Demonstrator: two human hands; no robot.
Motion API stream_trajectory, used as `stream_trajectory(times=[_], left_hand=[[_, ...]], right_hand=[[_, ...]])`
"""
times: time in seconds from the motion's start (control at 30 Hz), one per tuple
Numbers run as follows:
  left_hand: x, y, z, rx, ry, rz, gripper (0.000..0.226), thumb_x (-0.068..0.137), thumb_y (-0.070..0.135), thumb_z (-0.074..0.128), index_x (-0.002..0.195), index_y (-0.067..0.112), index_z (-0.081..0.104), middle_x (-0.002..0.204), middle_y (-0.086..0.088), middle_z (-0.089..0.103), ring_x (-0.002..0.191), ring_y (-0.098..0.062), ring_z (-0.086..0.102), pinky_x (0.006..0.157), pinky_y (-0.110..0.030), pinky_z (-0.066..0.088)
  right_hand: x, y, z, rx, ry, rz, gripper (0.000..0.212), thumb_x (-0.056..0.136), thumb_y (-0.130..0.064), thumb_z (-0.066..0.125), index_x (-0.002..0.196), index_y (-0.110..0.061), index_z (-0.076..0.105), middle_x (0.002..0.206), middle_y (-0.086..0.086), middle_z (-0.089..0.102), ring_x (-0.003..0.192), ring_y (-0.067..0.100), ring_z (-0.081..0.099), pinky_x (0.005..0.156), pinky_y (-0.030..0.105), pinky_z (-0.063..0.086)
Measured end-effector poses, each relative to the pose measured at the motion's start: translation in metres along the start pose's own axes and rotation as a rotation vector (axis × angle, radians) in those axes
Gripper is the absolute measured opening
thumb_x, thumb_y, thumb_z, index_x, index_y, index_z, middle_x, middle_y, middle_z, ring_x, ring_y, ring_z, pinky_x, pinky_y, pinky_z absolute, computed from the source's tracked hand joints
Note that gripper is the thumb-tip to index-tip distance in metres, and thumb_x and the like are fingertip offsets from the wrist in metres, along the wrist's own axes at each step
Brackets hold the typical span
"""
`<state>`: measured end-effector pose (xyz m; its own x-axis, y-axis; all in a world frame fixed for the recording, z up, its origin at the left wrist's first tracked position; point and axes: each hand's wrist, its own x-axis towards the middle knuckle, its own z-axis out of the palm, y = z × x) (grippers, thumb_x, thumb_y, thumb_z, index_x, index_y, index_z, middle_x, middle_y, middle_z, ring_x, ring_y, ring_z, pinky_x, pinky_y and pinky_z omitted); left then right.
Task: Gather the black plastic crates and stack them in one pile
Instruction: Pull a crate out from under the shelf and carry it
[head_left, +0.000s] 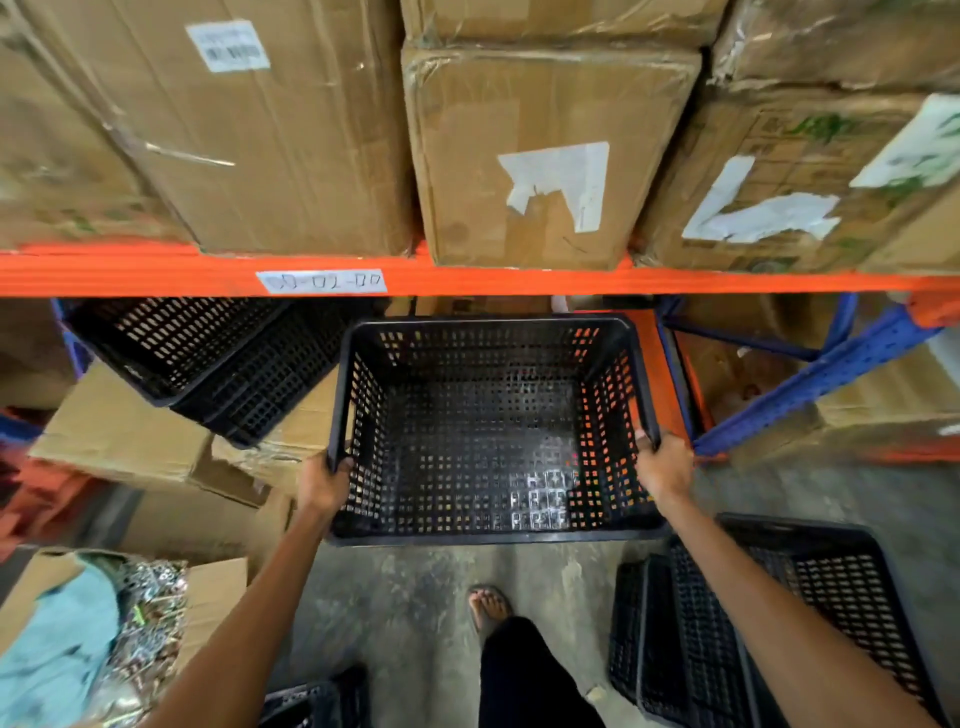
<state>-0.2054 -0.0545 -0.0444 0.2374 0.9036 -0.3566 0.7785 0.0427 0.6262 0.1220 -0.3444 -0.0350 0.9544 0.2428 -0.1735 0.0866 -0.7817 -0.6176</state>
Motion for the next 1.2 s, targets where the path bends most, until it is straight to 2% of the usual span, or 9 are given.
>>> stream_trajectory(times=[0.1, 0.3, 0.53, 0.63, 0.77, 0.9, 1.03, 1.13, 1.2], left_hand=[[-0.062, -0.061, -0.012, -0.015, 0.024, -0.026, 0.021, 0.091, 0.017, 0.061, 0.103, 0.001, 0.066, 0.089, -0.021, 0.068, 0.087, -0.033, 0.067, 0.07, -0.037, 0.05], [-0.153, -0.166, -0.022, -0.125, -0.051, -0.135, 0.037, 0.093, 0.02, 0.06, 0.119, -0.006, 0.057, 0.106, -0.028, 0.068, 0.095, -0.042, 0.067, 0.081, -0.056, 0.056], [-0.222, -0.25, 0.004, 0.028, -0.124, -0.209, 0.034, 0.091, 0.024, 0.062, 0.107, -0.006, 0.063, 0.102, -0.024, 0.071, 0.094, -0.039, 0.068, 0.08, -0.05, 0.056], [-0.222, -0.27, 0.034, 0.082, -0.137, -0.232, 0.03, 0.089, 0.021, 0.064, 0.101, -0.007, 0.065, 0.095, -0.027, 0.07, 0.089, -0.042, 0.068, 0.073, -0.049, 0.054], [-0.188, -0.292, 0.088, 0.047, -0.154, -0.267, 0.03, 0.09, 0.017, 0.062, 0.109, -0.007, 0.064, 0.095, -0.032, 0.069, 0.088, -0.049, 0.066, 0.073, -0.054, 0.054], [-0.131, -0.32, 0.154, 0.124, -0.113, -0.269, 0.031, 0.09, 0.024, 0.063, 0.103, -0.003, 0.069, 0.09, -0.026, 0.072, 0.085, -0.04, 0.07, 0.073, -0.048, 0.058], [-0.055, -0.372, 0.235, 0.124, -0.083, -0.222, 0.035, 0.09, 0.033, 0.061, 0.114, 0.008, 0.067, 0.098, -0.019, 0.073, 0.093, -0.034, 0.07, 0.082, -0.045, 0.057], [-0.016, -0.413, 0.284, 0.099, -0.036, -0.166, 0.037, 0.089, 0.042, 0.059, 0.116, 0.019, 0.068, 0.09, -0.007, 0.071, 0.081, -0.023, 0.068, 0.072, -0.028, 0.05], [0.009, -0.44, 0.315, 0.097, -0.017, -0.138, 0.039, 0.09, 0.046, 0.056, 0.12, 0.024, 0.066, 0.093, -0.004, 0.069, 0.079, -0.018, 0.064, 0.071, -0.027, 0.047]], right_hand=[[-0.07, 0.043, -0.006, 0.017, 0.006, 0.012, 0.029, 0.095, -0.022, 0.057, 0.112, 0.0, 0.066, 0.1, 0.031, 0.067, 0.099, 0.046, 0.062, 0.083, 0.046, 0.049], [-0.194, 0.115, -0.017, -0.002, -0.031, 0.022, 0.029, 0.095, -0.026, 0.057, 0.115, -0.007, 0.067, 0.087, 0.024, 0.069, 0.086, 0.042, 0.064, 0.067, 0.04, 0.046], [-0.28, 0.198, -0.012, -0.058, -0.128, 0.196, 0.023, 0.096, -0.025, 0.057, 0.097, -0.004, 0.067, 0.066, 0.008, 0.059, 0.08, 0.039, 0.064, 0.061, 0.036, 0.037], [-0.278, 0.229, 0.007, -0.115, -0.144, 0.222, 0.027, 0.096, -0.024, 0.056, 0.102, -0.001, 0.068, 0.086, 0.024, 0.069, 0.088, 0.043, 0.065, 0.072, 0.043, 0.047], [-0.248, 0.262, 0.054, -0.13, -0.165, 0.214, 0.028, 0.097, -0.025, 0.054, 0.111, -0.005, 0.068, 0.091, 0.023, 0.071, 0.089, 0.04, 0.066, 0.073, 0.041, 0.049], [-0.199, 0.31, 0.13, -0.14, -0.153, 0.204, 0.032, 0.098, -0.029, 0.052, 0.111, -0.004, 0.067, 0.095, 0.024, 0.07, 0.091, 0.041, 0.065, 0.072, 0.041, 0.049], [-0.141, 0.367, 0.233, -0.146, -0.13, 0.214, 0.035, 0.098, -0.033, 0.051, 0.114, -0.006, 0.066, 0.104, 0.026, 0.068, 0.102, 0.043, 0.061, 0.08, 0.043, 0.049], [-0.113, 0.401, 0.298, -0.136, -0.136, 0.166, 0.036, 0.098, -0.033, 0.049, 0.12, -0.009, 0.065, 0.112, 0.026, 0.066, 0.109, 0.044, 0.058, 0.091, 0.046, 0.049], [-0.099, 0.424, 0.342, -0.113, -0.128, 0.134, 0.038, 0.099, -0.033, 0.048, 0.121, -0.007, 0.064, 0.114, 0.025, 0.066, 0.11, 0.043, 0.059, 0.094, 0.045, 0.048]])
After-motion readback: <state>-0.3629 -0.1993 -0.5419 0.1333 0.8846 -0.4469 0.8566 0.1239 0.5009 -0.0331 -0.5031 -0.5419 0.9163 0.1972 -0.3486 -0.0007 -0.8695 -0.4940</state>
